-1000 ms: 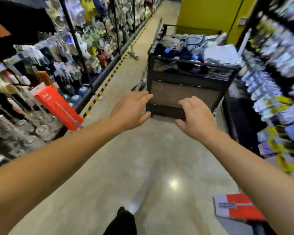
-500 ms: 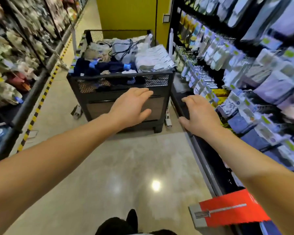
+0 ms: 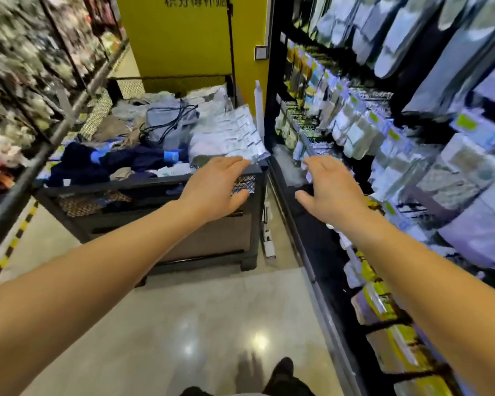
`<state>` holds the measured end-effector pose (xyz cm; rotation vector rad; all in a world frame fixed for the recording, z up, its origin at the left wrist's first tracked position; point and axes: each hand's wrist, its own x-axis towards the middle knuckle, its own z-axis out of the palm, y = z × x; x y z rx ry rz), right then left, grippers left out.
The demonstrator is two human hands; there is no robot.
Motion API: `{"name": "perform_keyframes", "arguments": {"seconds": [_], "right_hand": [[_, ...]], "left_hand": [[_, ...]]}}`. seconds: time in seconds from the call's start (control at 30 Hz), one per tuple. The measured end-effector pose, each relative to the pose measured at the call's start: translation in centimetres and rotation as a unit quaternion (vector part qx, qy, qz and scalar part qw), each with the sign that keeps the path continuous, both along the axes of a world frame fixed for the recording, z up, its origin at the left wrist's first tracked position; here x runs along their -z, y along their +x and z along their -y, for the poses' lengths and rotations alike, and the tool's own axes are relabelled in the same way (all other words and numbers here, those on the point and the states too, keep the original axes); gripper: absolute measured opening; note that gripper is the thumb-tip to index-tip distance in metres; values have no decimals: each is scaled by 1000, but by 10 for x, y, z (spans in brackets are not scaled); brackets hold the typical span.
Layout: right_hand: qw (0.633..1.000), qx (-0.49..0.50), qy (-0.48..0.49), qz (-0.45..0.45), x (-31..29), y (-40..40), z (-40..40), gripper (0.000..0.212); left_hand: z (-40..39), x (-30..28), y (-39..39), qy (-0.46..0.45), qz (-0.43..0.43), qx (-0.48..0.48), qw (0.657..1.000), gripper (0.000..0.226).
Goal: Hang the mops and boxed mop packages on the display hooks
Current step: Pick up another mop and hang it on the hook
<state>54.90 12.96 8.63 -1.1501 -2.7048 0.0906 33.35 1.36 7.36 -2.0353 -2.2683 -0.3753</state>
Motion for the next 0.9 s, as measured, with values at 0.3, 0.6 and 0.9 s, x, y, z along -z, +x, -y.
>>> {"name": "perform_keyframes", "arguments": {"seconds": [0.3,0.6,0.9], "right_hand": [[997,-78,-3,8,-6,-52,-180,60],[994,-102,-46,-5,7,-158,-330,65],[989,-96,-109,-31,29,-277,-432,70]], "left_hand": [[-155,6,-39,18,52,-96,994,64],[-302,31,-127,22,60,-117,991,64],[-421,60,-223,-35,100,-100,989,64]]}}
